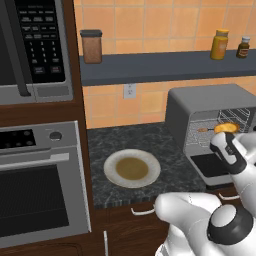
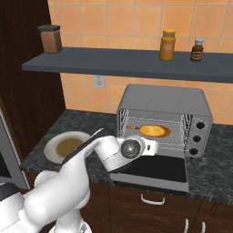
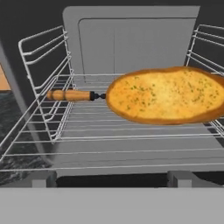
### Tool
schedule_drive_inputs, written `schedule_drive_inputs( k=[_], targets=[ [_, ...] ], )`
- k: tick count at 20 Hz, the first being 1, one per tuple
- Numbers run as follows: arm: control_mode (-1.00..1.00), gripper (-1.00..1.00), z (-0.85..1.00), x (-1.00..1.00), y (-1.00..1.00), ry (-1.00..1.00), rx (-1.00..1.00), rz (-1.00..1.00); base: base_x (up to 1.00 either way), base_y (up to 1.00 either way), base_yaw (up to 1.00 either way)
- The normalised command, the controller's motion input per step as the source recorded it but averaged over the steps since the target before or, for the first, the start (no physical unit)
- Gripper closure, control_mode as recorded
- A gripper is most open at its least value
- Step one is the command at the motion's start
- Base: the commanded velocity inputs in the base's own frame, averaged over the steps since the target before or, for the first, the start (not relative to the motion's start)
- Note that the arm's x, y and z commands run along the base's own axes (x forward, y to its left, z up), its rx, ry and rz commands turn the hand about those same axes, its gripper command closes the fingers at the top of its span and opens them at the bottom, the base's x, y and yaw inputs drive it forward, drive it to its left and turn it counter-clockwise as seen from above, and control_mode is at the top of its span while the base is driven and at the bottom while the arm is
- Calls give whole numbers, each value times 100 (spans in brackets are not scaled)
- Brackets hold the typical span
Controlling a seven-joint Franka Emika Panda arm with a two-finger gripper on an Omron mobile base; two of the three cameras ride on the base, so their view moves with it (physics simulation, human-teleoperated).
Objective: Pick up the kebab skewer and baguette bread, and place them inside the toaster oven. Close the toaster oven door and start by setting the timer.
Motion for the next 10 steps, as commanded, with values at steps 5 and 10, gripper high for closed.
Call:
schedule_drive_inputs(
  k=[5,10],
  targets=[
    [-100,-100,-24,16,0,1,0,1,0,0,0],
    [-100,-100,-20,23,0,0,0,0,0,0,0]
  ],
)
